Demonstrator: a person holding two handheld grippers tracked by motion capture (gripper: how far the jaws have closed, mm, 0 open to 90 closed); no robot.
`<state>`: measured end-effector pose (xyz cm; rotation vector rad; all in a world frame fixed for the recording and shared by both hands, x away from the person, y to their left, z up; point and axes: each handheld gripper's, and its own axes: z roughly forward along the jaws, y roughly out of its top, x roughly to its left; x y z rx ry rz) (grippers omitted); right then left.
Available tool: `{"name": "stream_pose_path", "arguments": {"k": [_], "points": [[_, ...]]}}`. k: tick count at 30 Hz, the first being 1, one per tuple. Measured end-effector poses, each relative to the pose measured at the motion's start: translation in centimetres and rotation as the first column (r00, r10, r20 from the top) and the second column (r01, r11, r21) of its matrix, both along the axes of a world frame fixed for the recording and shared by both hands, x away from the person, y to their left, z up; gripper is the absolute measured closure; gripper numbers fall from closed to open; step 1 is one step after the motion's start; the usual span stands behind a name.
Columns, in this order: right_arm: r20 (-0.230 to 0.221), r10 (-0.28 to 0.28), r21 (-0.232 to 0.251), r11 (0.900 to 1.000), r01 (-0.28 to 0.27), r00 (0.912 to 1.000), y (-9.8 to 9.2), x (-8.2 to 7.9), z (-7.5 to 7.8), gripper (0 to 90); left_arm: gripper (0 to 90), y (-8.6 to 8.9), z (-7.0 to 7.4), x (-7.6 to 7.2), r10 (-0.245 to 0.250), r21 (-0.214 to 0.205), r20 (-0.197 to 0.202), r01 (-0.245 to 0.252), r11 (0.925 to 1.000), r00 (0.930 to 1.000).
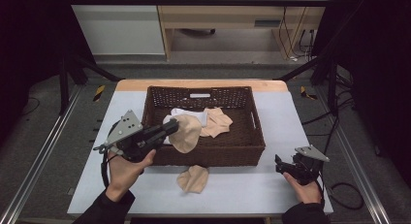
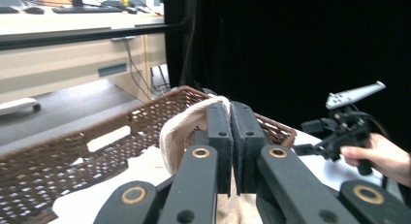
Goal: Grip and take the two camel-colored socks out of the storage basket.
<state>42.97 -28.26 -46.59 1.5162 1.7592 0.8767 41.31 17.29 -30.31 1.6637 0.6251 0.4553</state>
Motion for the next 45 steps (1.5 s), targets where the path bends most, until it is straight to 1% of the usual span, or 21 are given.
{"name": "stream_pose_path", "arguments": {"k": [4,7,11,13,21,26,28,31,35,36,38,41,42,43,45], "points": [[-0.002,-0.002,-0.001,1.0000,0.002,1.0000,0.0,0.0,0.0,5.0,87.1,-0.3,-0.6,-0.9,-0.029,0.006,-0.009,0.029,0.9996,0.9995],[-0.003,-0.004,0.001,1.0000,0.004,1.0000,0.0,0.0,0.0,5.0,87.1,-0.6,-1.2,-1.7,-0.049,0.024,-0.014,0.050,0.9985,0.9987],[-0.003,-0.005,0.000,1.0000,0.005,1.0000,0.0,0.0,0.0,5.0,87.1,-0.7,-2.2,-2.5,-0.069,0.040,-0.031,0.070,0.9967,0.9971],[-0.004,-0.006,0.000,1.0000,0.006,1.0000,0.0,0.0,0.0,5.0,87.1,-0.8,-2.7,-2.6,-0.075,0.046,-0.040,0.077,0.9960,0.9964],[-0.006,-0.006,0.001,1.0000,0.006,1.0000,0.0,0.0,0.0,5.0,87.1,-1.2,-5.1,-2.7,-0.088,0.079,-0.102,0.096,0.9922,0.9909],[-0.005,-0.005,0.000,1.0000,0.005,1.0000,0.0,0.0,0.0,5.0,87.1,-1.6,-7.1,-2.6,-0.095,0.107,-0.155,0.112,0.9879,0.9834],[-0.007,-0.004,0.000,1.0000,0.004,1.0000,0.0,0.0,0.0,5.0,87.0,-1.6,-8.1,-2.6,-0.097,0.112,-0.182,0.119,0.9866,0.9785],[-0.007,-0.004,0.000,1.0000,0.004,1.0000,0.0,0.0,-0.1,5.0,87.1,-1.6,-9.3,-2.5,-0.095,0.127,-0.210,0.123,0.9842,0.9730],[-0.006,-0.004,-0.003,1.0000,0.004,1.0000,0.0,0.0,-0.1,5.0,86.9,-1.5,-10.6,-2.3,-0.086,0.135,-0.243,0.122,0.9833,0.9661],[-0.006,-0.004,-0.002,1.0000,0.004,1.0000,0.0,0.0,-0.1,5.0,86.9,-1.5,-11.1,-2.2,-0.084,0.141,-0.257,0.123,0.9824,0.9627],[-0.009,-0.003,-0.001,1.0000,0.003,1.0000,0.1,0.0,-0.1,5.0,86.8,-1.5,-11.9,-1.9,-0.077,0.160,-0.280,0.125,0.9792,0.9571],[-0.009,-0.001,-0.001,1.0000,0.001,1.0000,0.1,0.0,-0.1,5.0,86.4,-1.6,-12.9,-1.6,-0.058,0.193,-0.301,0.120,0.9737,0.9519],[-0.012,-0.002,0.000,1.0000,0.002,0.9999,0.1,0.0,-0.1,5.0,86.1,-1.7,-13.3,-1.5,-0.053,0.200,-0.305,0.118,0.9726,0.9510],[-0.013,0.001,-0.002,1.0000,-0.001,0.9999,0.1,0.0,-0.1,5.0,85.8,-1.7,-13.5,-1.5,-0.049,0.214,-0.310,0.120,0.9693,0.9494],[-0.016,0.004,-0.004,1.0000,-0.004,0.9999,0.2,0.0,-0.2,5.0,84.6,-1.8,-14.0,-1.4,-0.043,0.232,-0.317,0.121,0.9652,0.9475]]}}
